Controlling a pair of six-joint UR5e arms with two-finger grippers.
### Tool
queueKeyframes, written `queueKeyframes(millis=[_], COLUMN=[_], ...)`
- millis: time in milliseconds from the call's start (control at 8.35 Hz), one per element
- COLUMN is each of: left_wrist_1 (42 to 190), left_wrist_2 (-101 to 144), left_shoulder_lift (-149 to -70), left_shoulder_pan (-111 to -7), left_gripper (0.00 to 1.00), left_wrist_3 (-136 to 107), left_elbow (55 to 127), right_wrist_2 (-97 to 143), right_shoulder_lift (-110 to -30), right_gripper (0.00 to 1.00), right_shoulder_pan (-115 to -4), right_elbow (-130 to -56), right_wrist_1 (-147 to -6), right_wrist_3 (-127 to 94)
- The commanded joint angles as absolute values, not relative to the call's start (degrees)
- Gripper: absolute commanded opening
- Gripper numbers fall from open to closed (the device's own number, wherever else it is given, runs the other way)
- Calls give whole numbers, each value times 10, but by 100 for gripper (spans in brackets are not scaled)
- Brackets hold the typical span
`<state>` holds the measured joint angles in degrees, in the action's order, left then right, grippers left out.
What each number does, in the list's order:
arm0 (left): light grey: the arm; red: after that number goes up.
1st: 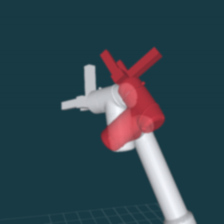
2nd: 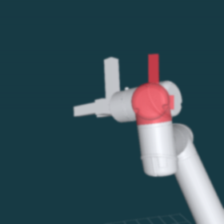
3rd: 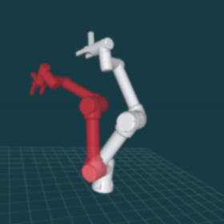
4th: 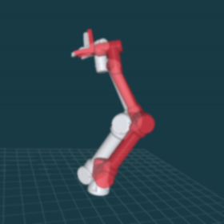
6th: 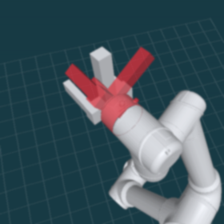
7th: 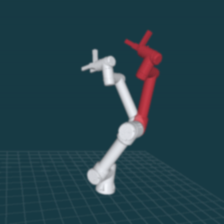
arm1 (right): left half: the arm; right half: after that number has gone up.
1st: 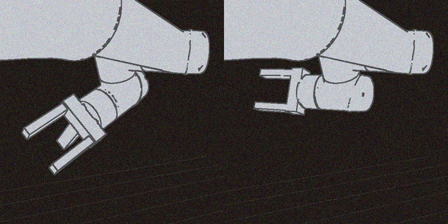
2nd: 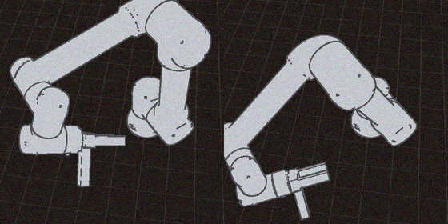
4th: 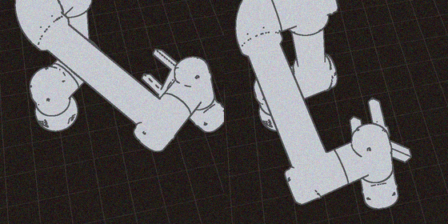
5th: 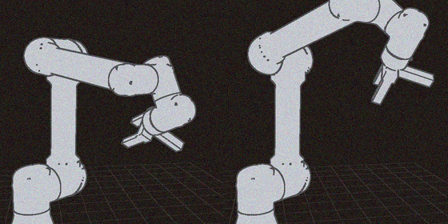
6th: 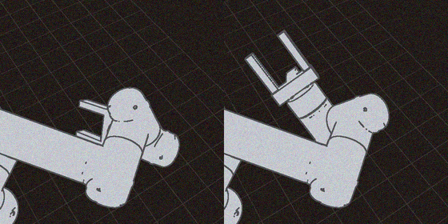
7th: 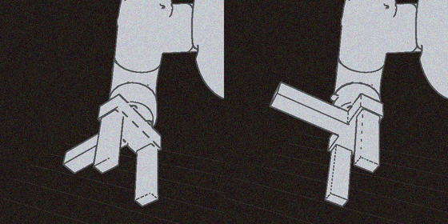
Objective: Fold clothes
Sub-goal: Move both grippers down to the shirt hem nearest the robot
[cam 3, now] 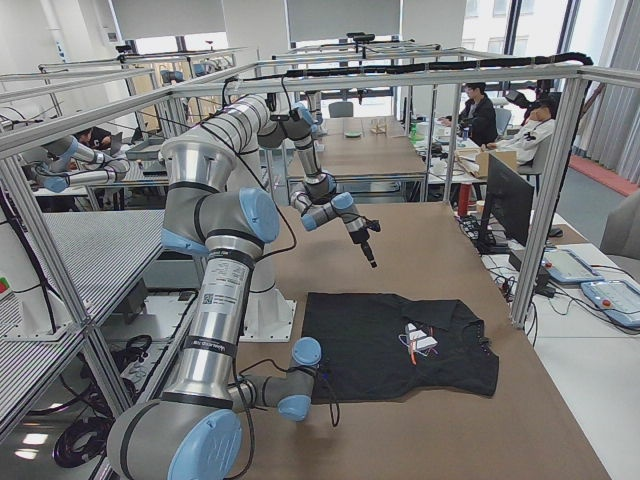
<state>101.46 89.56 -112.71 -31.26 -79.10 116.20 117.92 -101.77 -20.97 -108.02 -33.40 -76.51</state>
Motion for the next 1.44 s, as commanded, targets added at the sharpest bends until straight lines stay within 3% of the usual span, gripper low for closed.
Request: queueKeyframes(millis=[0,240,719,1078,1318], left_wrist_1=[1015,1019,1021,1128,1214], left_wrist_2=[895,894,759,716,715], left_shoulder_lift=[-1088,-1019,-1012,-971,-952], left_shoulder_pan=[-276,-236,-66,-29,-26], left_gripper=[94,94,94,94,94], left_wrist_3=[-812,-851,-964,-970,-953], left_elbow=[1222,1278,1294,1275,1215], right_wrist_2=[1176,1174,1204,1226,1226], right_shoulder_lift=[-1017,-1017,-1016,-1012,-1009], right_gripper=[0,0,0,0,0], right_shoulder_pan=[-214,-241,-302,-326,-331], right_elbow=[-1083,-1082,-1081,-1083,-1083], right_wrist_1=[-307,-305,-288,-279,-279], right_wrist_3=[-764,-753,-704,-703,-703])
